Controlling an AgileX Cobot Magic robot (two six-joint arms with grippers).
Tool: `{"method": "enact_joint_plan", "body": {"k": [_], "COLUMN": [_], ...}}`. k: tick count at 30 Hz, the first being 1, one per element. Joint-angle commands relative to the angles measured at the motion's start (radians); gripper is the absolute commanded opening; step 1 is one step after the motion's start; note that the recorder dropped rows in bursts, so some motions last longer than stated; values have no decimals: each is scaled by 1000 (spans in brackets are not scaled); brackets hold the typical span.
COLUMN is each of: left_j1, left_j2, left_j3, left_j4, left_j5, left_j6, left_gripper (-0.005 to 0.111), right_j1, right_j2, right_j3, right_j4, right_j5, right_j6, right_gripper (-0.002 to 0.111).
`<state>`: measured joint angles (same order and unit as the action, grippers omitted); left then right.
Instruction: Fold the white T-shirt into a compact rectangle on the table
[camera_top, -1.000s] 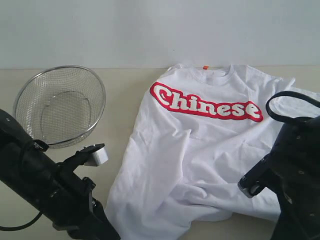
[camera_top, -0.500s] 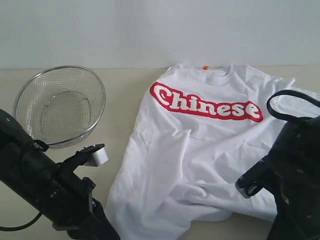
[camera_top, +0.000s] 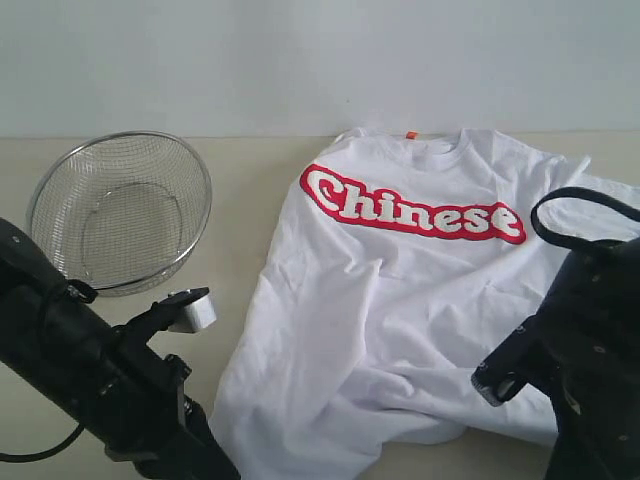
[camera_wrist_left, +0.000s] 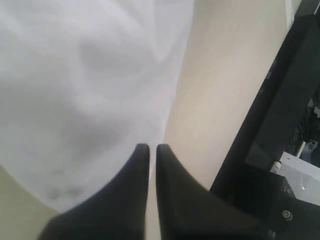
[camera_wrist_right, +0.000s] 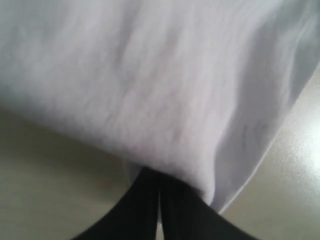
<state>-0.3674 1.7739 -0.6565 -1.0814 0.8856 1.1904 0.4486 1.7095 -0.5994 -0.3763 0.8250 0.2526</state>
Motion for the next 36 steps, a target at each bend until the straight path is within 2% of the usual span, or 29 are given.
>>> {"method": "enact_joint_plan", "body": {"k": [1,19,24,30,33,36], "left_j1": [-5,-5,-5,-7,-38,-88], "left_j2": [0,0,0,3,20,43], "left_j3": [4,1,-43,-43,-43,-43], "left_j4": [5,10,49,77,93,95], "left_j5": [8,21,67,16,-7,-49], "left_j6": [7,20,-6,-62,-69,-74], "left_gripper": [5,5,5,5,5,5], "right_j1": [-1,1,1,1,1,1], "right_j2": [47,38,-156,-280,-321,-338], "right_j3": [24,27,-43,-113,-113,-113], "right_j4": [53,222,237,371,460,505], "right_j5": [53,261,224,-6,-134,-189], "right_j6": [-81,-407,-419,-356,-353,-351], "right_gripper": [0,0,0,0,0,0]}}
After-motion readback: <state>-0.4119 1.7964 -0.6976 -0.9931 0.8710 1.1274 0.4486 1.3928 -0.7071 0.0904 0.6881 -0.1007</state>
